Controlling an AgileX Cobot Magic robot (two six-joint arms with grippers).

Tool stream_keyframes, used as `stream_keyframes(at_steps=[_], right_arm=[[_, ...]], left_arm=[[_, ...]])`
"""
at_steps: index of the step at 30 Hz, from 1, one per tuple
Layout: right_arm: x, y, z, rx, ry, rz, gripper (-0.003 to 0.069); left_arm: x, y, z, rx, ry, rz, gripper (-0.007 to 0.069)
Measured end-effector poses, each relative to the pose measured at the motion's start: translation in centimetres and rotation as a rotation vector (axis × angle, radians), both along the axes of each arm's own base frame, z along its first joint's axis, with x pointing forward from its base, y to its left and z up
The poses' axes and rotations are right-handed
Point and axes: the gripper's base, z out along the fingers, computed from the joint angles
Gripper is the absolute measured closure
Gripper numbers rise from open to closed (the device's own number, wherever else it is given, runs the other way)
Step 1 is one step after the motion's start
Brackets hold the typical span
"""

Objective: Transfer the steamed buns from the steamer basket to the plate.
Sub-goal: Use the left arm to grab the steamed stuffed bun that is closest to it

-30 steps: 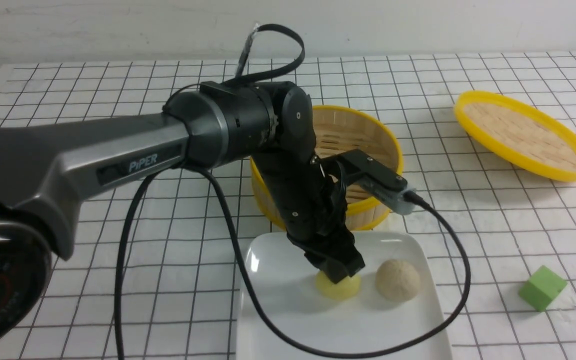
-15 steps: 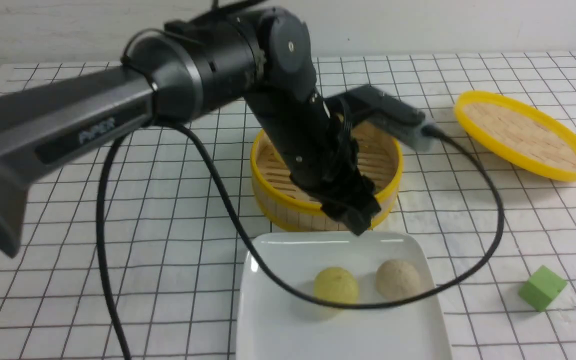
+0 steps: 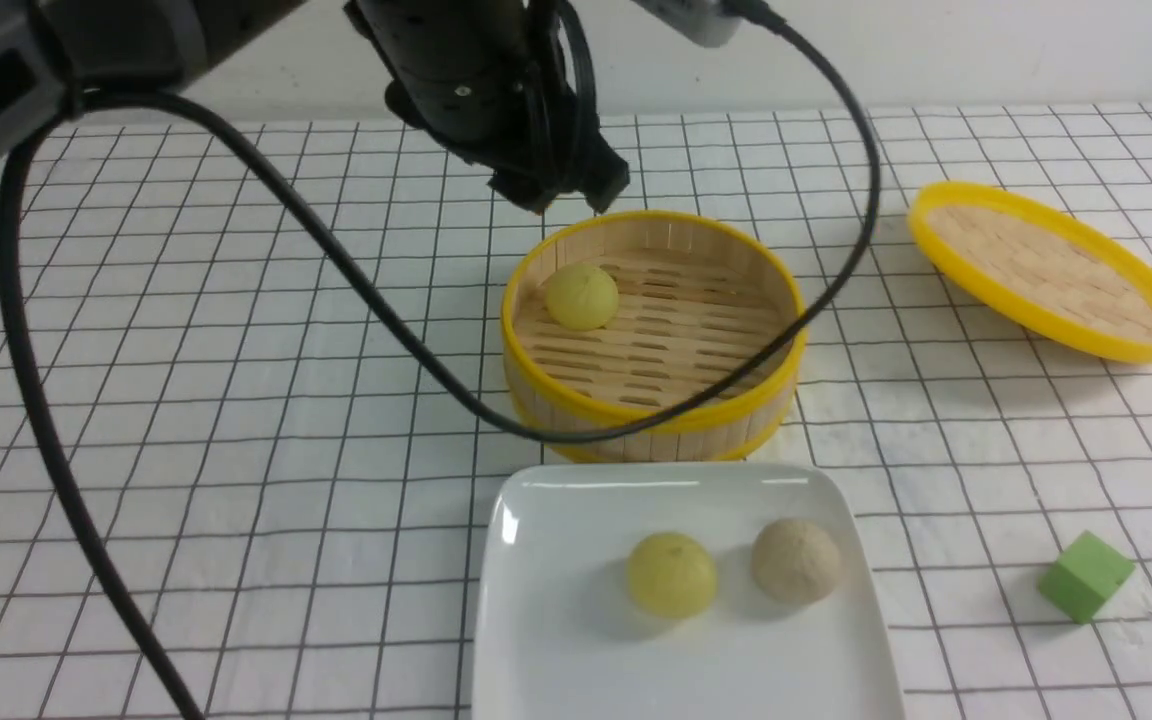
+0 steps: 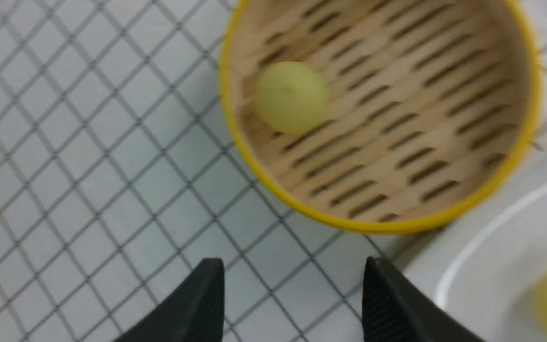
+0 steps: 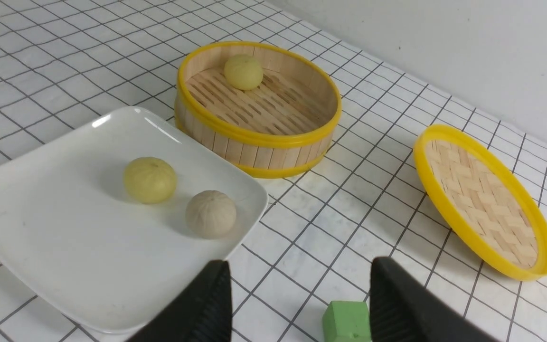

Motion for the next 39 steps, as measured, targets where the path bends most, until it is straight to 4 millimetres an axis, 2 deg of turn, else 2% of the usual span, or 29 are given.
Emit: stream_keyframes(at_steps=[3, 7, 9, 15, 20, 21, 24, 29, 39], right_arm=[[0.0, 0.0, 0.0, 0.000, 0.000, 0.000, 0.0258], [0.0, 0.0, 0.0, 0.012, 0.005, -0.004, 0.0258], [0.0, 0.0, 0.0, 0.027, 0.014, -0.010, 0.0258], [0.0, 0.0, 0.0, 0.029, 0.015, -0.011, 0.0260], [0.0, 0.0, 0.0, 0.029, 0.015, -0.011, 0.0260], [0.0, 0.0, 0.0, 0.030, 0.015, -0.011, 0.0260], [0.0, 0.0, 0.0, 0.029, 0.016, -0.011, 0.0260], [0.0, 0.0, -0.1, 0.027, 0.026, -0.011, 0.0260], [0.0, 0.0, -0.1, 0.027, 0.026, -0.011, 0.0260]], left_arm=[[1.2, -0.9, -0.5, -0.026, -0.076, -0.015, 0.0218], [2.2, -1.4, -2.1, -0.034, -0.045, 0.004, 0.0239], [3.6, -1.2, -4.2, -0.031, 0.013, 0.041, 0.0261], [6.5, -0.2, -7.7, -0.039, 0.096, 0.114, 0.0309], [9.1, 0.7, -7.7, -0.181, 0.135, 0.168, 0.0329], [10.2, 1.0, -7.5, -0.256, 0.155, 0.172, 0.0331], [11.4, 1.0, -7.3, -0.362, 0.186, 0.155, 0.0333], [12.1, 0.3, -7.7, -0.408, 0.244, 0.107, 0.0333], [13.4, -0.4, -12.5, -0.334, 0.330, 0.078, 0.0333]])
